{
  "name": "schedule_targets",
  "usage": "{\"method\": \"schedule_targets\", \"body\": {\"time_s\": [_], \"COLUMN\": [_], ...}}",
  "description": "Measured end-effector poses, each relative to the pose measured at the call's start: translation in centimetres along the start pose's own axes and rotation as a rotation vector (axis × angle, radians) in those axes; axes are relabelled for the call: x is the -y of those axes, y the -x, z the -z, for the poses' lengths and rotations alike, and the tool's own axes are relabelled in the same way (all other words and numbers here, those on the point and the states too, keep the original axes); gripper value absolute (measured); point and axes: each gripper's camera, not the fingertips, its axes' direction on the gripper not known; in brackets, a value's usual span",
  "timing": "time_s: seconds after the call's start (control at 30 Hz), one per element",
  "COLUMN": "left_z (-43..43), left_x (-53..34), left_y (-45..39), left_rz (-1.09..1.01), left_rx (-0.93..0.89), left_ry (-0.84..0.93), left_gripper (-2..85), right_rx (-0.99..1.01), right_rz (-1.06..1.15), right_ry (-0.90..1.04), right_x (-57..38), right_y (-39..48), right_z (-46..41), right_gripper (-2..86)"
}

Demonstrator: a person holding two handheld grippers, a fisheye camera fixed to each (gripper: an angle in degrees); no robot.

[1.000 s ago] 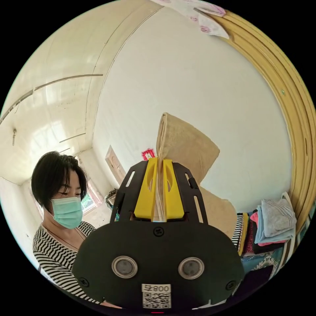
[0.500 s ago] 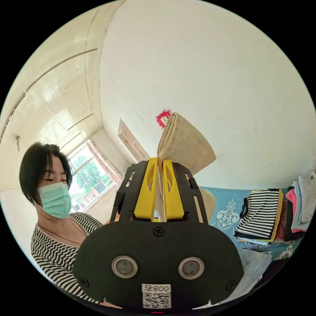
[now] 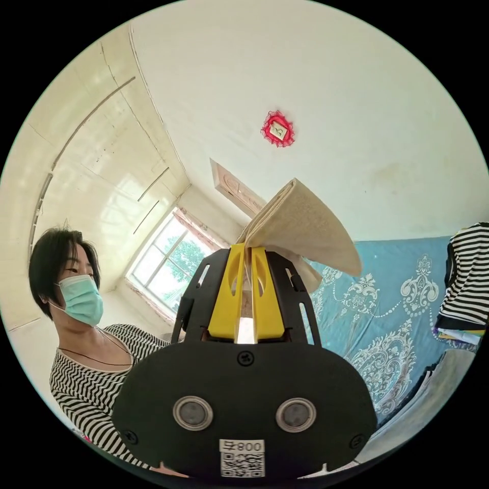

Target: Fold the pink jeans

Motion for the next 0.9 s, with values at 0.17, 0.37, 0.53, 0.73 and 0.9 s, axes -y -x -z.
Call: {"method": "schedule_targets", "body": {"time_s": [0.17,0.37,0.53,0.73,0.9], "left_z": [7.0,12.6,14.1,8.5,-5.2], "left_x": [-1.4,-0.4,3.5,12.9,15.7], "left_y": [5.0,12.1,20.1,36.7,57.0], "left_rz": [-0.016,-0.056,-0.127,-0.138,0.037], "left_rx": [0.101,0.178,0.225,0.2,0.33], "left_ry": [-0.059,-0.109,-0.087,0.097,0.449], "left_gripper": [2.5,2.4,2.3,3.4,6.0], "right_rx": [0.038,0.058,0.089,-0.012,-0.07], "right_rz": [-0.01,0.067,0.094,0.017,-0.5], "right_ry": [0.071,0.144,0.183,0.236,0.568], "right_x": [-0.8,-0.3,1.0,3.9,0.3], "right_y": [-5.4,-10.8,-16.2,-25.9,-47.7], "right_z": [-2.5,-5.4,-8.1,-14.4,-26.2], "right_gripper": [1.6,1.5,1.4,1.5,1.8]}}
